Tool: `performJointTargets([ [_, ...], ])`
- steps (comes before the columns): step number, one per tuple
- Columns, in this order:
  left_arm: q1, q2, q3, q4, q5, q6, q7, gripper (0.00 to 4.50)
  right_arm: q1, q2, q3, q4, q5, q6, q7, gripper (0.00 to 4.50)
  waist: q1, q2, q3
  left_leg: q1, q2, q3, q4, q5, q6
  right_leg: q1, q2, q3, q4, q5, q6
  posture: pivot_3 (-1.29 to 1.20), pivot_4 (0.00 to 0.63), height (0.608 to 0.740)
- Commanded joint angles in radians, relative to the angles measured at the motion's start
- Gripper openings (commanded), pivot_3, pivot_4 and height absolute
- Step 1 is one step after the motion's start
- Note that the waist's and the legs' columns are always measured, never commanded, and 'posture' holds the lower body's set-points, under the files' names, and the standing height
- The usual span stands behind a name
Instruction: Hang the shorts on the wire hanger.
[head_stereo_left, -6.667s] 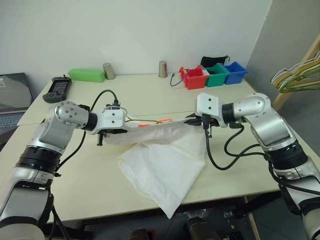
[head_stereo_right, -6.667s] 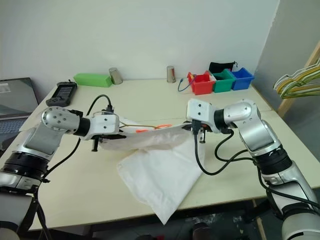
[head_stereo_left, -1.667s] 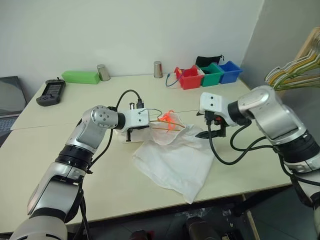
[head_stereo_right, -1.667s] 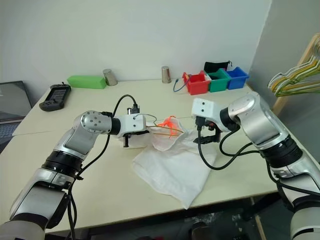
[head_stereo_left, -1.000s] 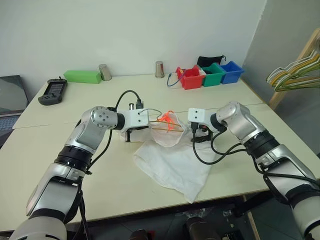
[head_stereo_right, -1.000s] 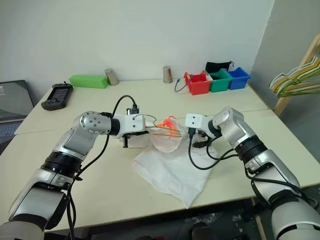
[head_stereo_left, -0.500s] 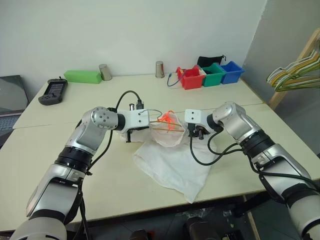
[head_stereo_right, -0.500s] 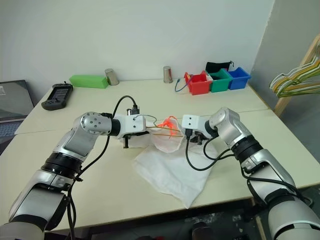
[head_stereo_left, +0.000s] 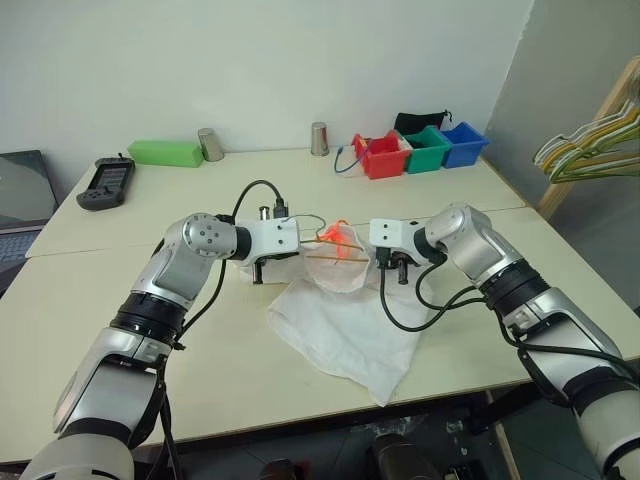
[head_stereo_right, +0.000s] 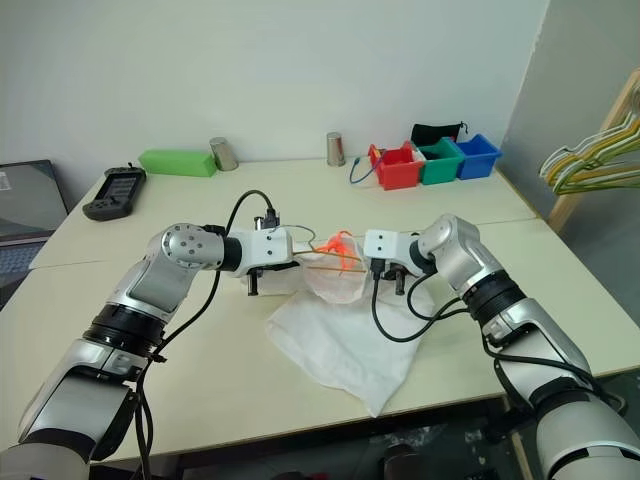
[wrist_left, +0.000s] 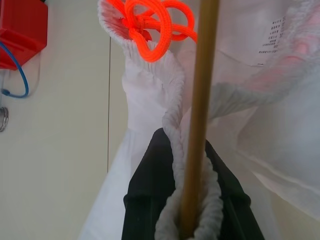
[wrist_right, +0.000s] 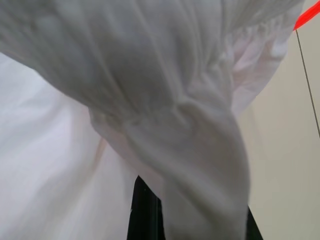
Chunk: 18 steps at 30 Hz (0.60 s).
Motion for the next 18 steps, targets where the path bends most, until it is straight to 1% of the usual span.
performJointTargets([
  [1,-0.008,0.009,0.072,-0.071,-0.094,0.003,-0.040,0.87,-0.022,-0.002,-0.062,-0.047,0.006,0.026,-0.022,0.00,0.000,0.000,0.000,0.000,0.000,0.000,0.000,0.000,0.000,0.000,0.000,0.000,0.000,0.000,0.000,-0.07,0.011,0.740],
  [7,0.005,0.063,0.127,-0.081,-0.175,0.015,-0.108,2.13,-0.002,-0.011,-0.082,-0.086,0.010,0.049,-0.025,0.00,-0.001,0.001,-0.001,0.000,0.000,0.000,0.000,0.000,0.000,0.000,0.000,0.000,0.000,0.000,0.000,-0.06,0.007,0.740],
  [8,0.005,0.070,0.135,-0.080,-0.187,0.020,-0.114,2.41,0.003,-0.014,-0.083,-0.095,0.011,0.052,-0.024,0.00,-0.001,0.001,-0.001,0.000,0.000,0.000,0.000,0.000,0.000,0.000,0.000,0.000,0.000,0.000,0.000,-0.06,0.007,0.740],
  [9,0.006,0.081,0.144,-0.077,-0.201,0.024,-0.129,2.53,0.007,-0.015,-0.086,-0.103,0.013,0.057,-0.023,0.00,0.000,0.001,-0.001,0.000,0.000,0.000,0.000,0.000,0.000,0.000,0.000,0.000,0.000,0.000,0.000,-0.06,0.007,0.740],
  [12,0.017,0.124,0.169,-0.061,-0.236,0.013,-0.176,3.16,0.016,-0.013,-0.097,-0.127,0.018,0.073,-0.026,0.00,0.000,0.001,-0.001,0.000,0.000,0.000,0.000,0.000,0.000,0.000,0.000,0.000,0.000,0.000,0.000,-0.05,0.005,0.740],
  [13,0.017,0.135,0.175,-0.052,-0.237,0.004,-0.178,3.47,0.016,-0.011,-0.101,-0.131,0.019,0.077,-0.029,0.00,0.000,0.001,-0.001,0.000,0.000,0.000,0.000,0.000,0.000,0.000,0.000,0.000,0.000,0.000,0.000,-0.05,0.004,0.740],
  [18,0.018,0.161,0.163,-0.026,-0.200,-0.055,-0.168,4.35,0.015,-0.008,-0.108,-0.136,0.020,0.085,-0.034,0.00,0.002,0.001,-0.001,0.000,0.000,0.000,0.000,0.000,0.000,0.000,0.000,-0.001,0.000,0.000,0.000,-0.05,0.005,0.740],
])
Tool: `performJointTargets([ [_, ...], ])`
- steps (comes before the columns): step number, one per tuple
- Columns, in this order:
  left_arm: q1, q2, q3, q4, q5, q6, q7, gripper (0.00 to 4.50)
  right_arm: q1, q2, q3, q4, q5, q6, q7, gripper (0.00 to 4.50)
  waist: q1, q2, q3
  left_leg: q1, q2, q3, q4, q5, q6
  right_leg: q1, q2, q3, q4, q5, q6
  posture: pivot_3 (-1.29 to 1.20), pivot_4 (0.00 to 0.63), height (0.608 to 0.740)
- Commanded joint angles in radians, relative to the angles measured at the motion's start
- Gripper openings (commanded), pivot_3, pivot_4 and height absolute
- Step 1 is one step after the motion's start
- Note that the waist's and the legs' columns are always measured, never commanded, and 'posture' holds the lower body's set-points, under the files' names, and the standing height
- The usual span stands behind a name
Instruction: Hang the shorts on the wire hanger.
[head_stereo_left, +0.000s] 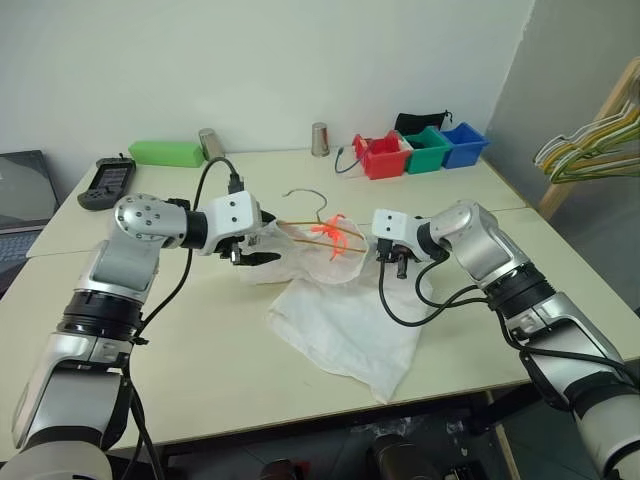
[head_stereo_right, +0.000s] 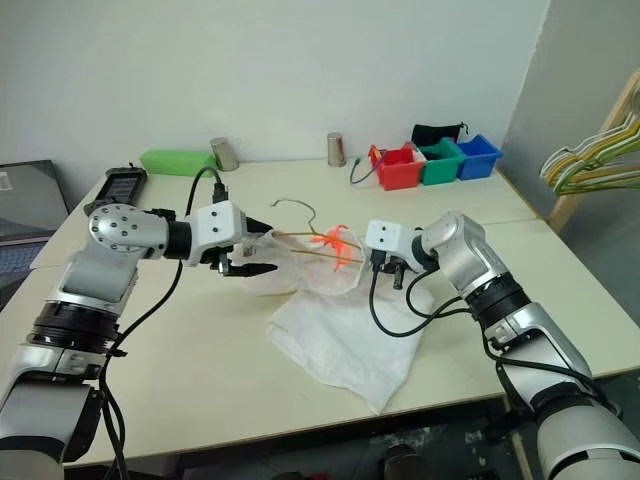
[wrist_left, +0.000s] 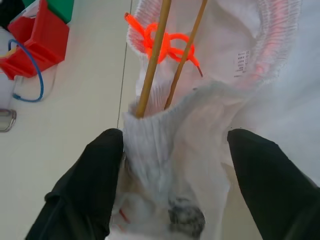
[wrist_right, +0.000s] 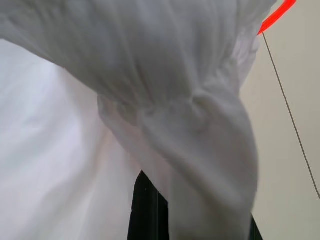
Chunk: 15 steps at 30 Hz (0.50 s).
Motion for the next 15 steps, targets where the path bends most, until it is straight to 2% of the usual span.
performJointTargets([
  [1,-0.005,0.021,0.014,0.018,0.016,-0.059,0.011,4.46,-0.019,-0.004,-0.040,-0.037,0.007,0.005,-0.014,0.00,0.000,0.000,0.000,0.000,0.000,0.000,0.000,0.000,0.000,0.000,0.000,0.000,0.000,0.000,0.000,-0.05,0.005,0.740],
  [8,-0.021,0.039,0.105,0.038,-0.072,-0.003,0.007,4.46,-0.002,-0.024,-0.050,-0.049,0.009,0.017,-0.016,0.00,-0.002,0.000,0.000,0.000,0.000,0.000,0.000,0.000,0.000,0.000,0.000,0.000,0.000,0.000,0.000,-0.07,0.011,0.740],
  [13,0.003,0.108,0.165,0.018,-0.148,0.095,-0.057,4.46,0.022,-0.042,-0.061,-0.080,0.010,0.035,-0.019,0.00,-0.004,0.000,0.000,0.000,0.000,0.000,0.000,0.000,0.000,0.000,0.000,0.000,0.000,0.000,0.000,-0.08,0.010,0.740],
  [15,0.013,0.172,0.226,0.018,-0.209,0.199,-0.095,4.46,0.044,-0.052,-0.087,-0.111,0.024,0.071,-0.035,0.00,-0.004,0.000,0.000,0.000,0.000,0.000,0.000,0.000,0.000,0.000,0.000,0.000,0.000,0.000,0.000,-0.09,0.010,0.740],
])
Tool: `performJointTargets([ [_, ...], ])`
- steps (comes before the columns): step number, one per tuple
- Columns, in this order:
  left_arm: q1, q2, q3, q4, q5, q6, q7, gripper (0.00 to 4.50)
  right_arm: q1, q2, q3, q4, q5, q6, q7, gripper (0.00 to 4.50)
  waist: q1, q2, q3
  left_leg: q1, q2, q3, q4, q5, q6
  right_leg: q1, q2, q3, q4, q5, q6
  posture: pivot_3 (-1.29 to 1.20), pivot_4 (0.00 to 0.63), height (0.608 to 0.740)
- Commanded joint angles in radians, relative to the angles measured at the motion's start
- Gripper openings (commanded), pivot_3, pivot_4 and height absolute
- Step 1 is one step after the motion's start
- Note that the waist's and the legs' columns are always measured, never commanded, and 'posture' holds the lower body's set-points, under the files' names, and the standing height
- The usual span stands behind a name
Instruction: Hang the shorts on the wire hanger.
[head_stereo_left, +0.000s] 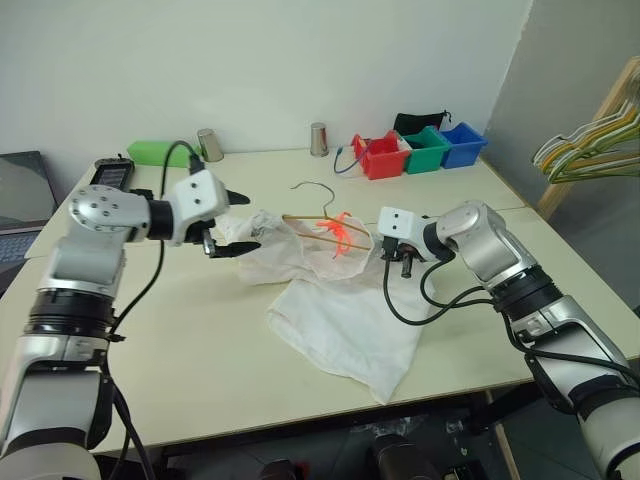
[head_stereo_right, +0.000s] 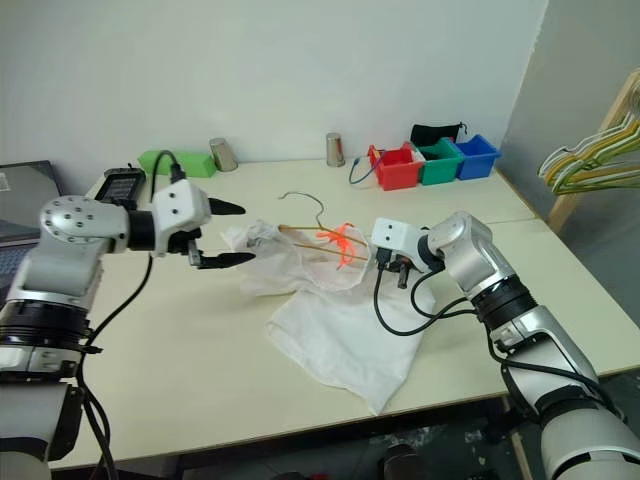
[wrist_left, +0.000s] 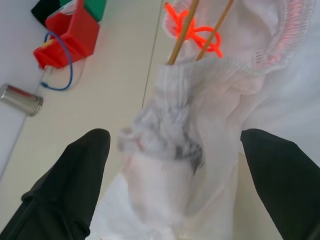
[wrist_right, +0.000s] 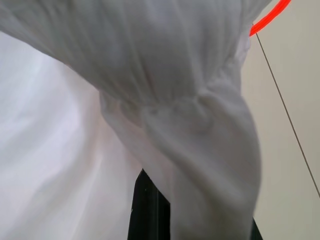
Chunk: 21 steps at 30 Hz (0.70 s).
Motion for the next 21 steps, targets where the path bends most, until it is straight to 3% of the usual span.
performJointTargets([
  [1,0.016,0.111,0.137,-0.022,-0.123,0.175,-0.057,4.46,0.029,-0.016,-0.093,-0.100,0.032,0.080,-0.048,0.00,-0.003,0.000,0.000,0.000,0.000,0.000,0.000,0.000,0.000,0.000,0.000,0.000,0.000,0.000,0.000,-0.09,0.011,0.740],
  [4,0.062,0.124,0.197,-0.073,-0.185,0.274,-0.026,4.46,0.071,0.004,-0.170,-0.188,0.068,0.186,-0.105,0.00,-0.004,0.000,0.000,0.000,0.001,-0.001,0.000,0.000,0.000,0.000,0.001,-0.001,0.000,0.000,0.000,-0.09,0.012,0.740],
  [12,0.185,0.014,0.243,-0.309,-0.300,0.460,0.114,4.46,0.160,0.051,-0.299,-0.481,0.152,0.443,-0.233,0.00,0.001,0.000,-0.001,0.000,0.001,-0.001,0.000,0.000,0.000,0.001,0.000,-0.001,0.000,0.000,0.000,-0.16,0.009,0.740],
  [21,0.108,-0.169,0.188,-0.445,-0.399,0.553,0.238,4.46,0.264,0.032,-0.434,-0.814,0.216,0.698,-0.364,0.00,-0.010,0.000,-0.007,-0.001,0.001,-0.001,0.000,0.000,0.000,0.001,0.000,-0.001,0.000,0.000,0.000,-0.23,0.000,0.740],
])
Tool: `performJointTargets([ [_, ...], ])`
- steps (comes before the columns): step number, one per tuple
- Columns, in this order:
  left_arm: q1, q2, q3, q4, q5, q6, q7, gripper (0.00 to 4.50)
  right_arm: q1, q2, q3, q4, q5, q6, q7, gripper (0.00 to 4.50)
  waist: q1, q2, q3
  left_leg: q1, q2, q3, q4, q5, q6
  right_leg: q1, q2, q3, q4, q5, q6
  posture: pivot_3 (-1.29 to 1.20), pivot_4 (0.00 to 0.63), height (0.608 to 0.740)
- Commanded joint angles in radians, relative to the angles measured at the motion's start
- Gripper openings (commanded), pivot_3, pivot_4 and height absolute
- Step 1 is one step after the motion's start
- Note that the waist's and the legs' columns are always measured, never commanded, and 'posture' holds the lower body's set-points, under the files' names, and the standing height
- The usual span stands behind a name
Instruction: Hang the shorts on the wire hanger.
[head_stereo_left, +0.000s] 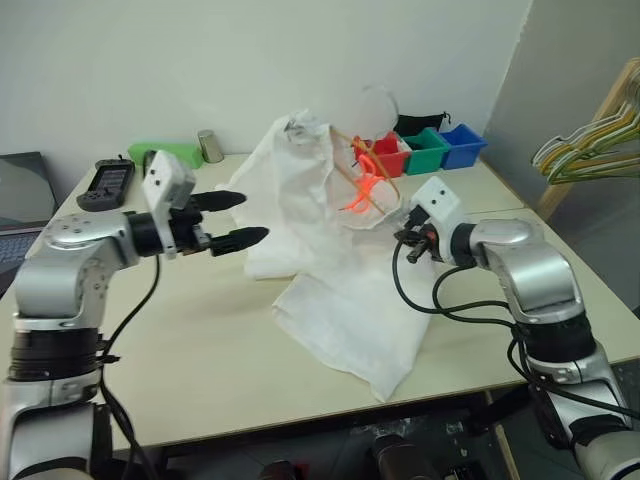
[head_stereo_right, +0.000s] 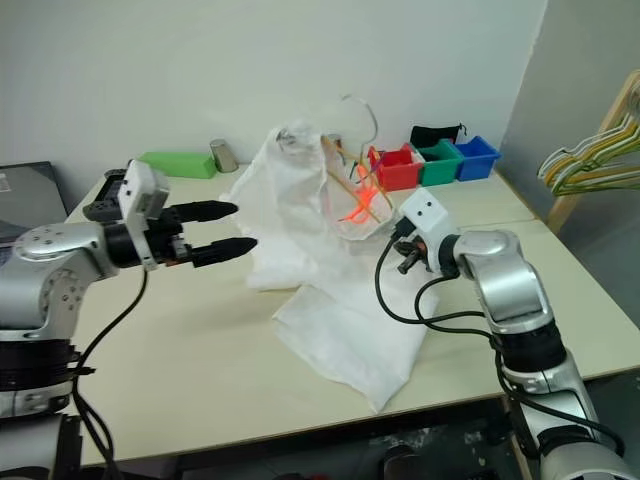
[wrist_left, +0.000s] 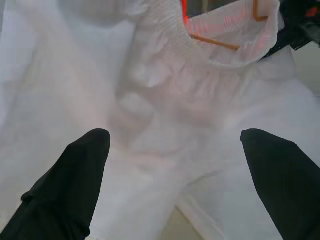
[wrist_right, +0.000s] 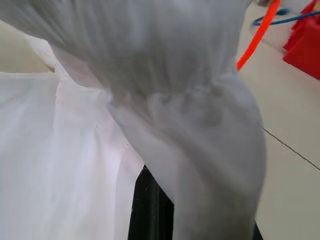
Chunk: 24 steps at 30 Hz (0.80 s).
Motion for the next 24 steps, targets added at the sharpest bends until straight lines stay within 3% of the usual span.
performJointTargets([
  [1,-0.068,-0.070,-0.014,-0.067,-0.053,0.026,0.059,4.46,0.026,-0.001,-0.104,-0.180,0.031,0.106,-0.080,0.00,-0.006,0.000,-0.003,0.000,0.000,0.000,0.000,0.000,0.000,0.000,0.000,0.000,0.000,0.000,0.000,-0.23,0.000,0.740],
  [10,-0.167,-0.284,-0.111,-0.116,-0.110,0.045,0.138,4.46,0.116,0.027,-0.295,-0.435,0.039,0.329,-0.258,0.00,-0.057,0.003,-0.008,0.000,0.000,-0.001,-0.001,0.000,0.000,0.000,0.000,0.000,0.000,-0.001,0.000,-0.36,0.000,0.740],
  [17,-0.217,-0.379,-0.180,-0.065,-0.107,-0.001,0.106,4.46,0.191,-0.034,-0.387,-0.615,0.068,0.495,-0.293,0.00,-0.156,0.010,-0.014,0.000,-0.001,0.000,-0.002,-0.001,0.001,0.000,0.000,0.002,-0.001,-0.004,0.002,-0.46,0.000,0.740],
  [24,-0.259,-0.463,-0.238,0.045,-0.081,-0.087,0.058,4.46,0.359,-0.057,-0.509,-0.766,0.077,0.515,-0.310,0.00,-0.265,0.018,-0.021,0.000,-0.001,0.001,-0.002,-0.006,0.010,0.001,0.000,0.004,0.000,-0.009,0.002,-0.59,0.000,0.740],
])
